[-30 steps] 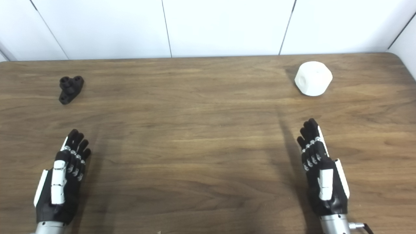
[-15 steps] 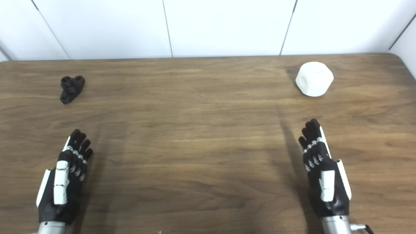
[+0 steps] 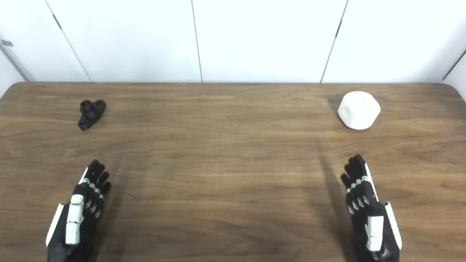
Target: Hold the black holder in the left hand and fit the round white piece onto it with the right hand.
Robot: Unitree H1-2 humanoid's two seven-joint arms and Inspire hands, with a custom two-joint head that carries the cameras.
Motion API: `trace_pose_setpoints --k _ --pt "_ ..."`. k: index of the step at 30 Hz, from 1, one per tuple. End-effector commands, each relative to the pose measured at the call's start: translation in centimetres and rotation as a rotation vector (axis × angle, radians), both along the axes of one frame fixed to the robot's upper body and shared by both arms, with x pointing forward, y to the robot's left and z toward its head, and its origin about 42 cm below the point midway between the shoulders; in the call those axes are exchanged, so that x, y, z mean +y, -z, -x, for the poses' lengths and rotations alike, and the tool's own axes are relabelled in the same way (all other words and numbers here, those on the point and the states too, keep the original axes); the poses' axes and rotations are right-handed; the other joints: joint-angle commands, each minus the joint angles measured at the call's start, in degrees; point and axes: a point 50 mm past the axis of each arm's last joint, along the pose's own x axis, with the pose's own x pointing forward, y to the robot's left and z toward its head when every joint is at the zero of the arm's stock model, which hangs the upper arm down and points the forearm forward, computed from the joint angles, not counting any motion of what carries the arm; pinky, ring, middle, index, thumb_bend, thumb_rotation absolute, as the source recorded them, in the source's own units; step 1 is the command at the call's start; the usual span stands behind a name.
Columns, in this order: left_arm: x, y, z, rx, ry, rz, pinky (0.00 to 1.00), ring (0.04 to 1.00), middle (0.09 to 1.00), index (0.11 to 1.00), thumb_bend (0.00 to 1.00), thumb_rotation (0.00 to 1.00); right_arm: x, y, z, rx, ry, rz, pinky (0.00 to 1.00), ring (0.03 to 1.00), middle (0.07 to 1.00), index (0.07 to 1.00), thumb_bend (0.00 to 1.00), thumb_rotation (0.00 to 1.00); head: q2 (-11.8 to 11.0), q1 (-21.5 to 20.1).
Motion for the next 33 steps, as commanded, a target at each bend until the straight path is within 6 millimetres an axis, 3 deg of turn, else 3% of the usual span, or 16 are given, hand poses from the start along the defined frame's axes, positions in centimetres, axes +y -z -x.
trace_pose_setpoints --k 1,33 --pt "-0.48 -0.24 0.24 -0.044 -0.01 0.012 1.0 1.0 1.0 1.0 0.45 0.94 -0.55 1.88 0.68 0.075 0.017 -0.002 1.0 1.0 1.0 1.0 0.63 0.98 -0.3 -0.2" --pt "0.15 -0.55 0.12 -0.044 -0.019 -0.004 1.0 1.0 1.0 1.0 0.46 0.94 0.27 1.52 0.88 0.073 0.032 0.019 1.0 1.0 1.0 1.0 0.6 0.99 0.7 -2.2"
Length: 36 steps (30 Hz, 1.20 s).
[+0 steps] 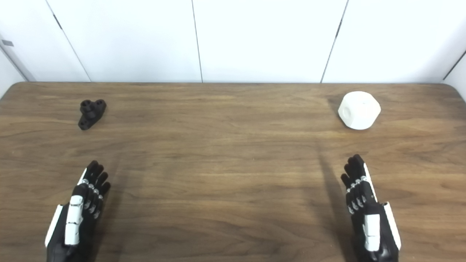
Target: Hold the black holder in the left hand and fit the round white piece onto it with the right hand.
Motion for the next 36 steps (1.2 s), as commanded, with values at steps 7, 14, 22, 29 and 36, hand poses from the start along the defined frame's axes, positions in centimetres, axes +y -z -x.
trace_pose_setpoints --k 7,14,22,29,36 --pt "0.0 -0.6 0.1 -0.044 -0.012 0.004 1.0 1.0 1.0 1.0 0.45 0.94 0.1 1.5 0.9 0.066 0.026 -0.014 1.0 1.0 1.0 1.0 0.59 1.0 0.3 -0.1" --pt "0.0 -0.6 0.1 -0.046 -0.01 0.003 1.0 1.0 1.0 1.0 0.45 0.94 0.1 1.5 0.9 0.068 0.027 -0.013 1.0 1.0 1.0 1.0 0.59 1.0 0.3 -0.1" --pt "-0.3 -0.6 0.1 -0.044 -0.011 0.001 1.0 1.0 1.0 1.0 0.45 0.93 -0.2 1.5 0.9 0.073 0.029 -0.012 1.0 1.0 1.0 1.0 0.59 1.0 -0.6 3.1" --pt "-1.3 0.1 0.6 -0.033 -0.026 -0.02 1.0 1.0 1.0 0.99 0.45 0.91 -0.8 1.9 1.1 0.081 0.024 -0.023 1.0 1.0 1.0 1.0 0.59 1.0 -4.4 9.2" --pt "-1.9 0.7 0.8 -0.02 -0.024 -0.035 1.0 1.0 1.0 0.99 0.42 0.94 -1.0 2.3 1.1 0.106 0.024 -0.019 1.0 1.0 1.0 1.0 0.64 1.0 -7.2 12.2"
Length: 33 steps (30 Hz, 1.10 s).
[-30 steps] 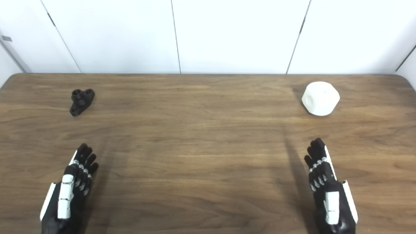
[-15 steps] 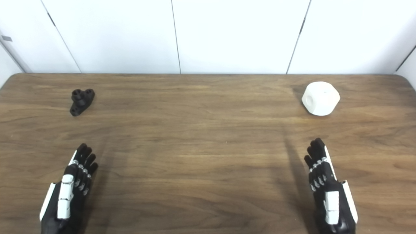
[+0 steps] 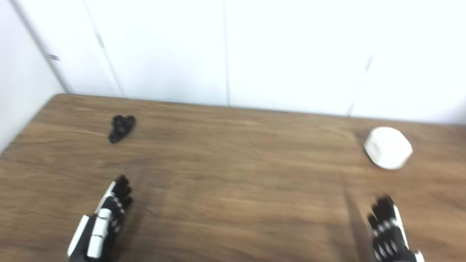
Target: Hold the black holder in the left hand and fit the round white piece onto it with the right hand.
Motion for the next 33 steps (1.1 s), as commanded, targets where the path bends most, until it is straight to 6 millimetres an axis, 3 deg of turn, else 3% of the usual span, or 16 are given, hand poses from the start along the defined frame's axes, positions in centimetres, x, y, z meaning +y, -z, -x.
trace_pose_setpoints --k 1,12,22,28,33 --pt "-1.1 0.3 0.7 -0.01 -0.016 0.008 1.0 1.0 1.0 0.99 0.41 0.95 -0.9 2.3 1.1 0.105 0.022 0.005 1.0 1.0 1.0 1.0 0.66 1.0 -0.1 0.2" --pt "-1.5 0.8 0.5 -0.013 -0.011 0.013 1.0 1.0 1.0 0.992 0.38 0.94 -0.7 2.2 0.8 0.102 0.05 -0.027 1.0 1.0 1.0 1.0 0.7 0.96 -2.3 1.7" --pt "-1.5 1.6 0.3 -0.016 0.0 -0.011 1.0 0.997 0.998 0.985 0.37 0.88 -0.9 2.5 0.5 0.11 0.051 -0.033 1.0 1.0 1.0 1.0 0.69 0.96 -3.6 1.9" --pt "-1.5 1.4 0.2 -0.018 -0.012 -0.039 1.0 0.99 0.988 0.978 0.41 0.75 -1.1 2.5 0.4 0.103 0.051 -0.029 1.0 1.0 1.0 1.0 0.7 0.97 -3.3 1.7" --pt "-1.1 0.0 -0.1 -0.033 -0.005 -0.139 0.98 0.983 0.984 0.977 0.41 0.48 -1.1 2.4 0.5 0.104 0.044 -0.024 1.0 0.99 0.972 0.998 0.66 0.98 -3.2 1.3"
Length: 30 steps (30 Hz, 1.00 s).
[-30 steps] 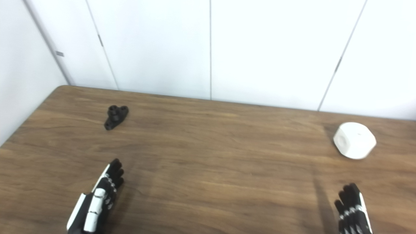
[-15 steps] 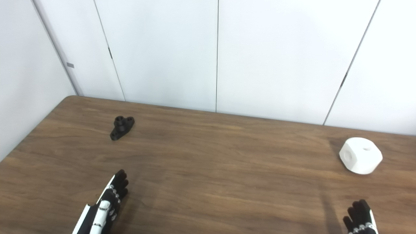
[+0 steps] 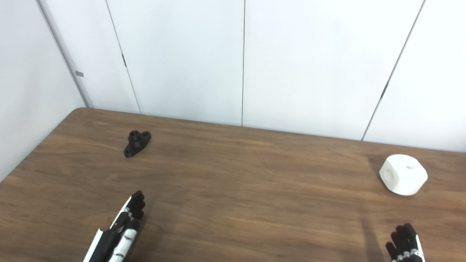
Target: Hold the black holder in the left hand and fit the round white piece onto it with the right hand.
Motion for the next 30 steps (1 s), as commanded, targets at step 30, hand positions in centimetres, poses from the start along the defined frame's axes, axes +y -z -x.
trace_pose_setpoints --k 30 --pt "5.0 -10.1 -9.0 -0.056 -0.376 -0.672 0.87 0.93 0.944 0.918 0.71 0.38 0.6 2.5 0.7 0.099 0.028 -0.033 0.78 0.846 0.88 0.884 0.81 0.88 0.1 -1.3"
